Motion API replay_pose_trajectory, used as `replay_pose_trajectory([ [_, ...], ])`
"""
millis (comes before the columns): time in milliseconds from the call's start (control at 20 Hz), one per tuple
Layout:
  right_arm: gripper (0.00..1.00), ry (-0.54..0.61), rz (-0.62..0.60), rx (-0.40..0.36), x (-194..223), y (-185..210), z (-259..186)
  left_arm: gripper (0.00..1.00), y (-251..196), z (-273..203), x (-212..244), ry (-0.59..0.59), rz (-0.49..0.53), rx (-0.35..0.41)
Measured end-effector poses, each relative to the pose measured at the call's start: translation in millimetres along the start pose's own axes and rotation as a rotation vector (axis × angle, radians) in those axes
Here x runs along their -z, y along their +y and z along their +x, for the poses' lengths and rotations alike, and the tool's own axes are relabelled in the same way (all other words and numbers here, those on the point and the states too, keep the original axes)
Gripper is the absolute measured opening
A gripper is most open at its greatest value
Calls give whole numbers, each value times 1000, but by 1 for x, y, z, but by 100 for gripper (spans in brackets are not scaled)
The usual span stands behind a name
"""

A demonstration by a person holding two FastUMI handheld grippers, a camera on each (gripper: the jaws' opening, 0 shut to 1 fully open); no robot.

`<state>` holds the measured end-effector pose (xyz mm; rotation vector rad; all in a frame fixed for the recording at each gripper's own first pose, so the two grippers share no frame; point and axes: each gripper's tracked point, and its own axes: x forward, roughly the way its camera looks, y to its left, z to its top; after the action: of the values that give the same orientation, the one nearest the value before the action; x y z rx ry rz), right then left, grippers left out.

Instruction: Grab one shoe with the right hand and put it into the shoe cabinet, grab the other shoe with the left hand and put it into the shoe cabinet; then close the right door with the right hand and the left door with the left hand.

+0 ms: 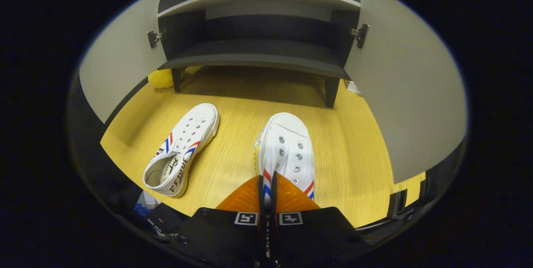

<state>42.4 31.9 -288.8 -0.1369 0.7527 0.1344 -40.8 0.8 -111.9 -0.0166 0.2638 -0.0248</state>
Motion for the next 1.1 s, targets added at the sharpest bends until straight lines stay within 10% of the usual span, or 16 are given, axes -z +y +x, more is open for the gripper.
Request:
replay_pose_trajectory([
  [550, 4, -252, 68, -30, -87, 18, -110, 95, -27, 33, -9, 2, -4, 123],
  [1100, 4, -593, 66, -70, -283, 8, -150, 100, -9, 67, -30, 7, -21, 61],
])
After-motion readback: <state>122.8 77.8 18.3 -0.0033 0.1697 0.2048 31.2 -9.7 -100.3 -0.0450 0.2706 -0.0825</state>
